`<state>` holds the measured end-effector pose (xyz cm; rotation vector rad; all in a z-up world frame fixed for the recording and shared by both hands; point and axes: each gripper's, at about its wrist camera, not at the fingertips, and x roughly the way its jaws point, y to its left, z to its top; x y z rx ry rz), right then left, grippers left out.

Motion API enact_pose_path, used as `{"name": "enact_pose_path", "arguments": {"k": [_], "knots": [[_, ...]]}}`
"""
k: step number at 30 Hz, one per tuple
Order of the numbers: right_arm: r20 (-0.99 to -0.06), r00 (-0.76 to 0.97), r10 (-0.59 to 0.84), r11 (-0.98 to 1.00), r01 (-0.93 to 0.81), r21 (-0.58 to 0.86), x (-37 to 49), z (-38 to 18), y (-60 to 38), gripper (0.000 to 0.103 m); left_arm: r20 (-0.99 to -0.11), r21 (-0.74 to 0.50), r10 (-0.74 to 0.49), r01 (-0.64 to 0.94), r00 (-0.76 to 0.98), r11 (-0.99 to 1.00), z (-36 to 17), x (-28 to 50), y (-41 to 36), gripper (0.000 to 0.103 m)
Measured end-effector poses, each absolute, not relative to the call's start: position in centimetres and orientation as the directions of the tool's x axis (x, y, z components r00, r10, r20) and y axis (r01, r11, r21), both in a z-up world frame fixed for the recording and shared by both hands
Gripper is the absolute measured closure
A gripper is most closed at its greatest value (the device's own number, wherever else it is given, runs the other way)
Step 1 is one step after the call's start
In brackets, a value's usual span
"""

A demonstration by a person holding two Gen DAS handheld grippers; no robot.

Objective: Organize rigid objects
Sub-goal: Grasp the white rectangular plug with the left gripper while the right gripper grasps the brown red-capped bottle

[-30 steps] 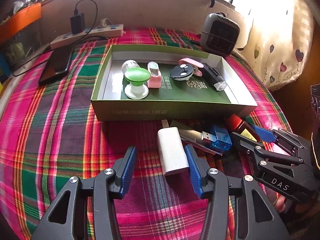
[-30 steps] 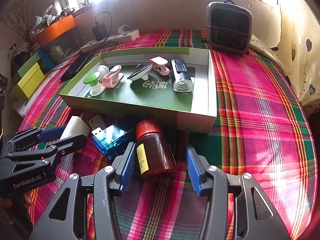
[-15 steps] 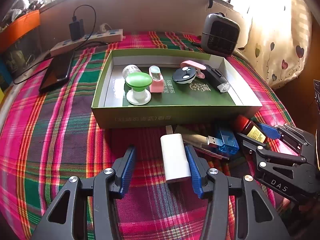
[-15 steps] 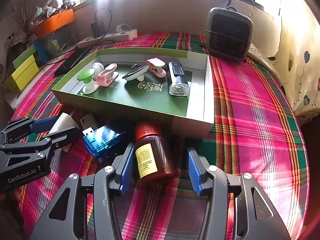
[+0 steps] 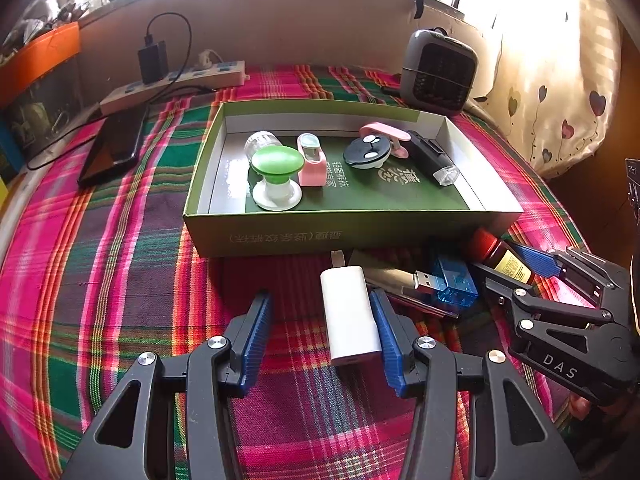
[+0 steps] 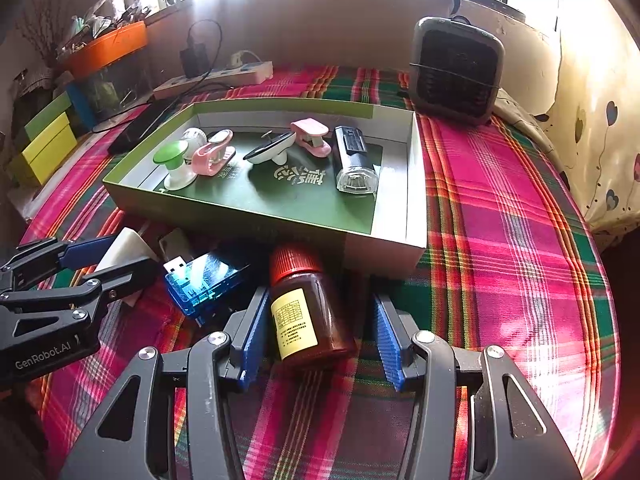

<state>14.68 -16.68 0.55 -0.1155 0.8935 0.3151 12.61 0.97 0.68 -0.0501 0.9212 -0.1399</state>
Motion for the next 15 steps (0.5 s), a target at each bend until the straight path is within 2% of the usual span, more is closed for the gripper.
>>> {"name": "enact_pose_path", "arguments": {"k": [12, 15], "knots": [[-0.780, 0.583, 0.226, 0.946, -0.323, 0.032, 14.68, 0.58, -16.59, 0.054, -0.789, -0.104, -0.142, 0.097, 0.598, 0.990, 0.65, 12.53, 1.04, 0.056], [-0.780, 0.582, 0.230, 0.944, -0.328, 0.033, 14.62, 0.56, -16.51, 0.054, -0.789, -0.098, -0.132, 0.090, 0.600, 0.991, 0.88, 12.50, 1.09, 0.061]]}}
